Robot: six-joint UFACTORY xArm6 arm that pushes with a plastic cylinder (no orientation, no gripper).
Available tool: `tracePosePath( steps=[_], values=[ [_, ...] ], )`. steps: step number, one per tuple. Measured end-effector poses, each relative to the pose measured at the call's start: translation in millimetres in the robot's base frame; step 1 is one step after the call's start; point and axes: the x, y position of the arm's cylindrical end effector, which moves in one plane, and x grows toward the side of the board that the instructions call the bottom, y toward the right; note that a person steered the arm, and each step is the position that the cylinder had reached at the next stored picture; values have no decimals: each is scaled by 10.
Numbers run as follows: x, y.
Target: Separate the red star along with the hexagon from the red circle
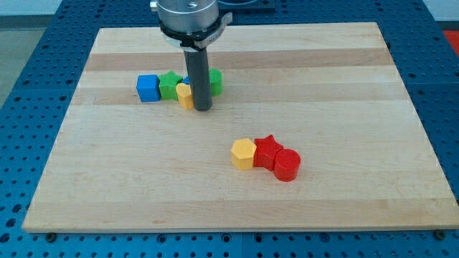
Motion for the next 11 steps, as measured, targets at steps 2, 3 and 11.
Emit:
tracePosePath(
  steps=[2, 3, 11],
  values=[
    [0, 863],
    [161, 1555],
    [1162, 531]
  ],
)
